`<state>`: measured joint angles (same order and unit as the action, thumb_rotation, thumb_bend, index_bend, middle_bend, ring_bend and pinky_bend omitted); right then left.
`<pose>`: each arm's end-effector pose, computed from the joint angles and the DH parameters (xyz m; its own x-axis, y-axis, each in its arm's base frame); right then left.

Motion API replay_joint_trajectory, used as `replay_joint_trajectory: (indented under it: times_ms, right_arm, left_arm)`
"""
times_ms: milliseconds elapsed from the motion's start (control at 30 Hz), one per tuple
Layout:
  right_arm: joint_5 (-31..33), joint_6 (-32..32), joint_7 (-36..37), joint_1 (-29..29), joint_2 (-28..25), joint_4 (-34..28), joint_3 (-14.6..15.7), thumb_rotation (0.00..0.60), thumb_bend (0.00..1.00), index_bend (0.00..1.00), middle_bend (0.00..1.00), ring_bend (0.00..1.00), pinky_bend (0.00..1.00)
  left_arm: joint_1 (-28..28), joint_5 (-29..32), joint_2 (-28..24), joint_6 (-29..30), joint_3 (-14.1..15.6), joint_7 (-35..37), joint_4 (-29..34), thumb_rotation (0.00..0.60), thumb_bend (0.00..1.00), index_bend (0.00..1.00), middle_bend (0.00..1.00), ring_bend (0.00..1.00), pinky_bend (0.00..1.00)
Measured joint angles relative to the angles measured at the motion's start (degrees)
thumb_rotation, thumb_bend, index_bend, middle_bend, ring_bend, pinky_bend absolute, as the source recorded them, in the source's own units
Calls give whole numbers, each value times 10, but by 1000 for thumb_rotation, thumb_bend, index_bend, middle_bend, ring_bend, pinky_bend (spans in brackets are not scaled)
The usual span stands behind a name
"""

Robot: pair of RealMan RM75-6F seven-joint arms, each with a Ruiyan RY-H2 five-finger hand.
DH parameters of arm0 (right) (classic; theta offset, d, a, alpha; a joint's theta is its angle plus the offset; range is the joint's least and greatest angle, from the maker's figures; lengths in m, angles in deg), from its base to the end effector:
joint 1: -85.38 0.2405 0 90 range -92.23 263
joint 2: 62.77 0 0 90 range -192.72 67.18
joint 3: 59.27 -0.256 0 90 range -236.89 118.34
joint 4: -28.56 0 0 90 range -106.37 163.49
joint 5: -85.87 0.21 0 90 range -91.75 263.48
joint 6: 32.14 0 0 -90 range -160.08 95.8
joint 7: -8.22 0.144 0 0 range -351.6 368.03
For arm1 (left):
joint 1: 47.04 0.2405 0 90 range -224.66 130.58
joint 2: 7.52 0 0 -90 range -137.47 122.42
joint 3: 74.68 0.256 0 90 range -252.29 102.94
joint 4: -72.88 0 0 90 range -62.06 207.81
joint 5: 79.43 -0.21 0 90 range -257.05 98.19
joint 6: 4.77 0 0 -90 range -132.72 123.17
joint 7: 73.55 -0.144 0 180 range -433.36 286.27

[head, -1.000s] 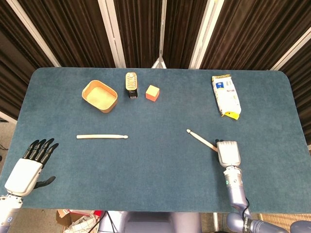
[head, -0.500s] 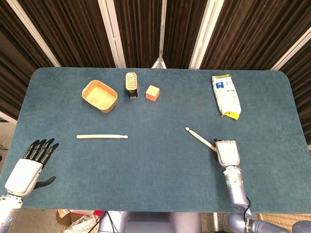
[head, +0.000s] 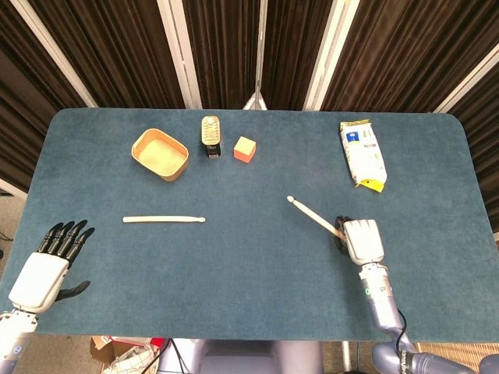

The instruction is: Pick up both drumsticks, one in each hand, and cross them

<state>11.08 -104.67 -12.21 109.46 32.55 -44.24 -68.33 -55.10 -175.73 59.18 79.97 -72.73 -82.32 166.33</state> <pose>-0.2463 -0.2933 0.0000 0.4954 -0.0374 0.8679 -0.8638 -0.1271 0.4876 -0.2761 0.1753 0.1221 0.4951 0.0380 0.8680 0.8464 -0.2465 -0.4720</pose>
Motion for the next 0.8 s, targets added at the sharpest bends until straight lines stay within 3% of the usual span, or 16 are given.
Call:
replay_joint_trajectory:
  times_ms: [100,200,300,367,467,567,800]
  right_arm:
    - [-10,-4,5,3,-15,-17,-3,600,638,687,669,876,785]
    - [-12,-5,6,5,-24,-28,-7,600,638,687,669,876,785]
    - [-11,-5,6,6,-31,-38,-11,600,638,688,669,876,785]
    - [-10,-4,6,7,-35,-44,-14,600,637,687,669,876,785]
    - [-8,-2,6,9,-39,-49,-16,600,636,688,669,876,785]
    - [-7,0,7,9,-41,-49,-16,600,637,688,669,876,785]
    - [-3,4,16,9,-43,-38,-16,600,638,688,669,876,785]
  left_arm:
    - [-11,10,-5,-14,-11,-11,14,600,88,36,0,0,27]
    - [-32,24,-7,-35,-32,-38,27,600,118,87,23,77,203]
    - [-60,48,-6,-67,-57,-71,41,600,151,166,138,356,514]
    - [-78,67,-2,-92,-72,-89,47,600,203,252,242,591,723]
    - [-110,116,9,-136,-96,-119,56,600,258,319,341,791,901]
    - [-142,181,26,-179,-118,-156,62,600,310,355,410,859,963]
    - [-225,346,99,-238,-149,-302,54,600,419,360,413,875,968]
